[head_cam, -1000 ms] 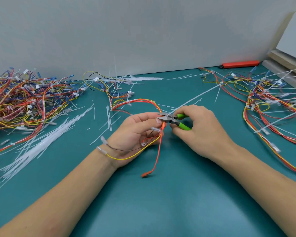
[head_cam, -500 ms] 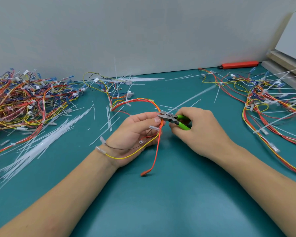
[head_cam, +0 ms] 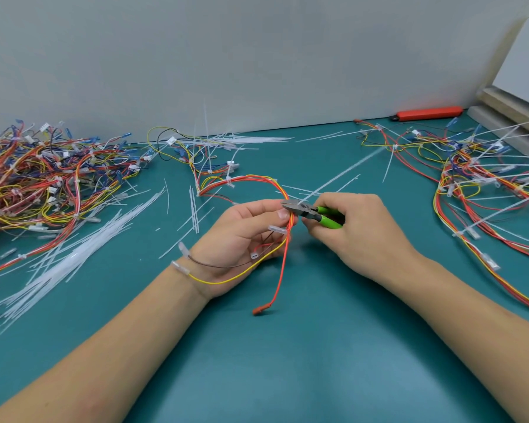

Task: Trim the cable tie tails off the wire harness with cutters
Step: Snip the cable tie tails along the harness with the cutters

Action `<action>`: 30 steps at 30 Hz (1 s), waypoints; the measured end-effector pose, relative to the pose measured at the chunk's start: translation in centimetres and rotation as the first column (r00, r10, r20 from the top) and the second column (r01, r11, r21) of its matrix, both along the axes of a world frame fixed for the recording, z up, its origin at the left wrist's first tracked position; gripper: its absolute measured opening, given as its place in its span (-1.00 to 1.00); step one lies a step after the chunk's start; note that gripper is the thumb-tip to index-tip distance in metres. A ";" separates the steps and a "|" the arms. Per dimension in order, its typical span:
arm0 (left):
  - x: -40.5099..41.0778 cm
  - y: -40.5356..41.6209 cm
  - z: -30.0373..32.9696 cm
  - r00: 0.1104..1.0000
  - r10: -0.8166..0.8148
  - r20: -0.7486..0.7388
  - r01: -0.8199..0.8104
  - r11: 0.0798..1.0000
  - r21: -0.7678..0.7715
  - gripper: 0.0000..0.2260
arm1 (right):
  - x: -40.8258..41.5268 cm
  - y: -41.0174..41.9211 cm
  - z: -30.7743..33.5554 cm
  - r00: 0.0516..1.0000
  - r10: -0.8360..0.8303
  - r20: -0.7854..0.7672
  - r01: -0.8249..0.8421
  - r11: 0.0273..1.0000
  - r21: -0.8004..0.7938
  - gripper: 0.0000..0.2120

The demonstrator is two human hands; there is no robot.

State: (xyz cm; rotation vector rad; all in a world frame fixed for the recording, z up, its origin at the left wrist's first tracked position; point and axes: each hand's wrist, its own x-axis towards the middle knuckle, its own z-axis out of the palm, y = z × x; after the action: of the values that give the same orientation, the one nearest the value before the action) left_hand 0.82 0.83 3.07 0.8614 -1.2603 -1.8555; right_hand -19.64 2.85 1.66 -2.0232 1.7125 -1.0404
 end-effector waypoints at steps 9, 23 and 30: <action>0.2 -0.2 -0.1 1.000 -0.024 -0.011 0.024 1.000 -0.003 -0.89 | 0.1 0.0 0.0 0.999 0.034 0.019 -0.034 0.999 -0.021 -0.84; 0.2 -0.3 -0.3 0.999 -0.019 -0.027 0.019 1.000 0.001 -0.88 | -0.1 -0.2 -0.2 0.999 0.043 0.004 -0.043 0.999 -0.022 -0.92; 0.1 -0.2 -0.3 1.000 -0.009 -0.021 0.009 1.000 0.005 -0.87 | -0.2 -0.3 -0.2 1.000 0.012 0.006 -0.012 1.000 -0.015 -0.86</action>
State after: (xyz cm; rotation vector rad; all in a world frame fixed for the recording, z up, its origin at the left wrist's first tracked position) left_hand 0.95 0.61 2.78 0.8380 -1.2495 -1.8710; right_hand -19.84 2.59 1.46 -2.0353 1.6923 -1.0577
